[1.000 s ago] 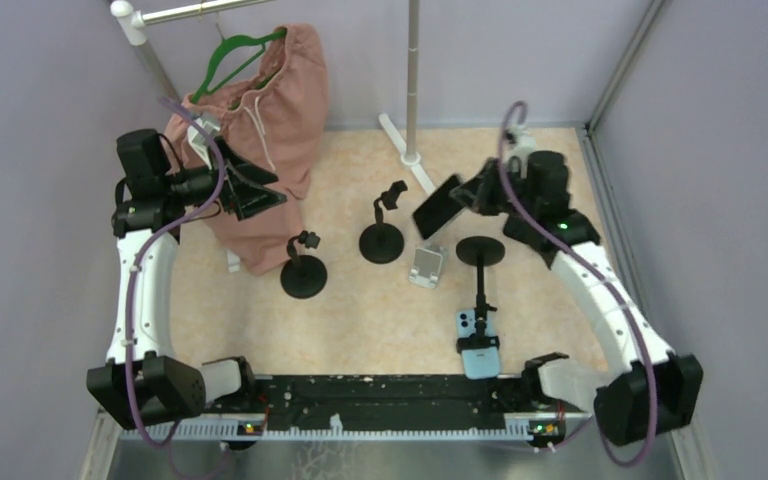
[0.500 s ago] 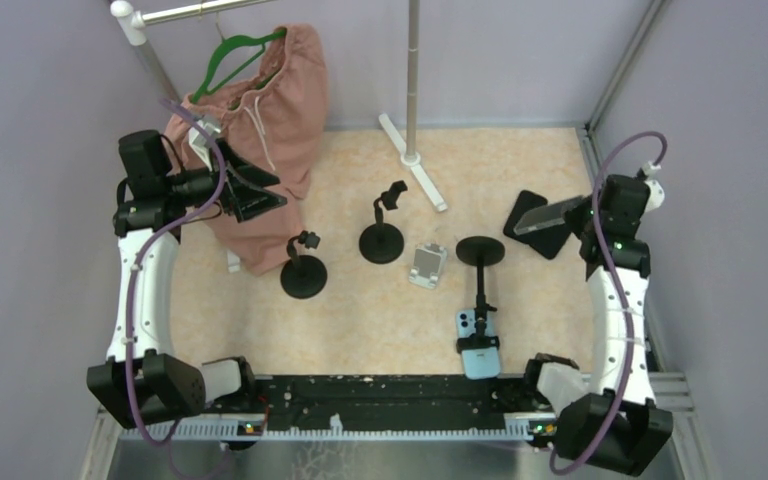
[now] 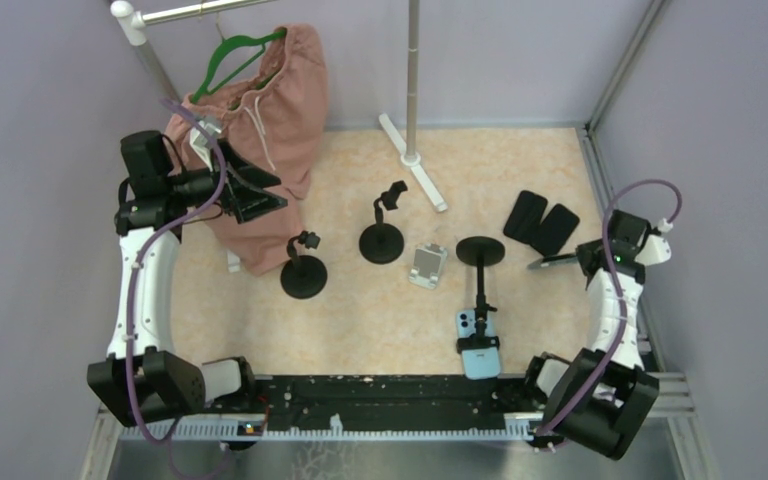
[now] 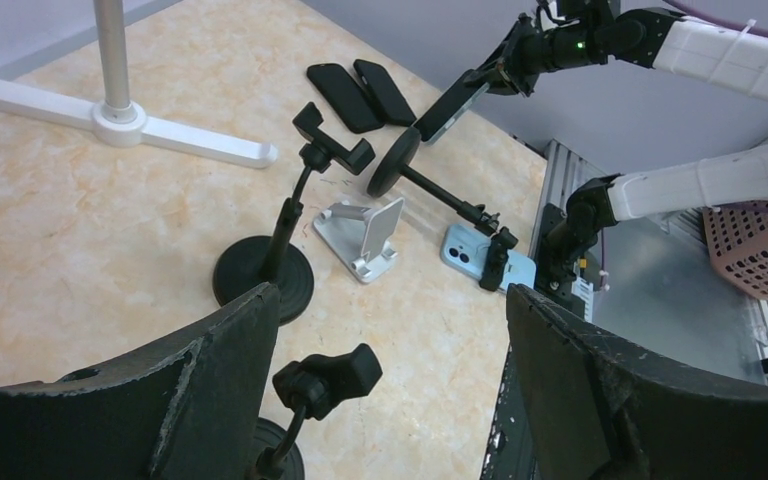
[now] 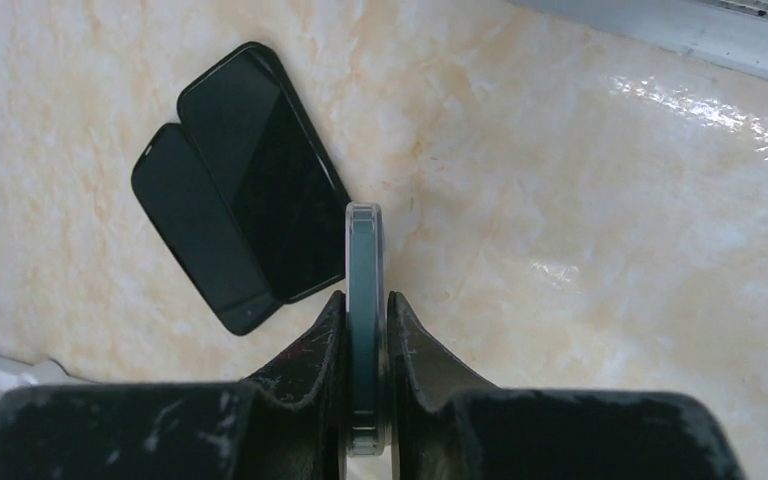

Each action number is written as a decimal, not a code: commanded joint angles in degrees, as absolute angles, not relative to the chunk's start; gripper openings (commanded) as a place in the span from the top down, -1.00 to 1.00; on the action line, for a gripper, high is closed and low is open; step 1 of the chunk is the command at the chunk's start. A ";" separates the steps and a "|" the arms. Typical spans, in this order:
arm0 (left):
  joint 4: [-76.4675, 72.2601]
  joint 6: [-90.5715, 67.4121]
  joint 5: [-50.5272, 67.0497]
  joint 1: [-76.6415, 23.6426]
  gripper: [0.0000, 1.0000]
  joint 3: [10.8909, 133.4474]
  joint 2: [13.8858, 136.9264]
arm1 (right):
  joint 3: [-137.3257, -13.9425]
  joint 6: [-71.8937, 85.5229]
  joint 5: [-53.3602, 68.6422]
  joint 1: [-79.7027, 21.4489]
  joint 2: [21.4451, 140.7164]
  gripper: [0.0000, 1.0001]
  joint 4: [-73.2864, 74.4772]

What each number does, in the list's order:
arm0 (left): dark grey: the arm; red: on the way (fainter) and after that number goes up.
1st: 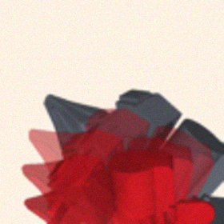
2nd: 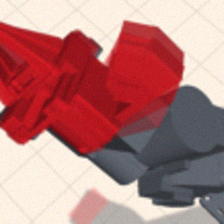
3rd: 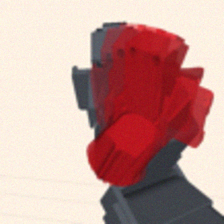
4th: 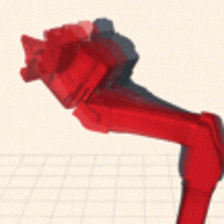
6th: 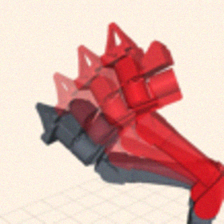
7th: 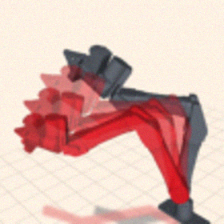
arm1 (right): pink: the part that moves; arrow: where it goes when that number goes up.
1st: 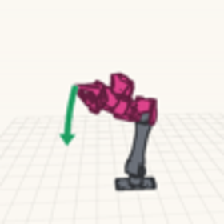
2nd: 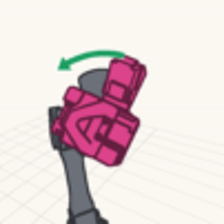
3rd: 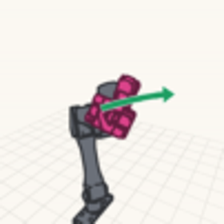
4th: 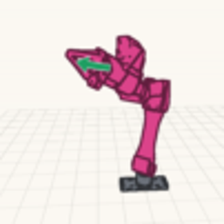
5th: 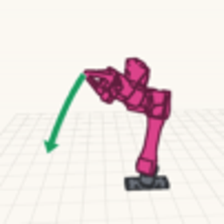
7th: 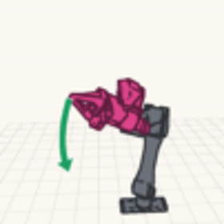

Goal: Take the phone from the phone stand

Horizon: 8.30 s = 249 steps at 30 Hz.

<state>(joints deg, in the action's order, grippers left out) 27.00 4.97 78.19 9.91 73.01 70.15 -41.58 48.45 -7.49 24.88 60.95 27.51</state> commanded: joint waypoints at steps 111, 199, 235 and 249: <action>52.01 71.20 61.53 -13.87 -0.98 80.85 63.79 | -89.41 37.97 38.90 -31.96 79.18 1.00 72.66; -18.94 -40.22 58.13 -29.24 1.00 74.06 66.79 | -79.68 60.05 51.15 -13.38 63.21 -0.54 -3.94; -13.04 -34.64 62.51 -29.96 1.00 68.65 64.93 | -105.60 52.53 40.07 -33.81 81.04 0.85 -8.42; -9.25 -24.91 62.31 -29.96 -0.42 65.84 62.60 | -87.58 58.53 42.22 -33.91 73.20 1.00 -22.68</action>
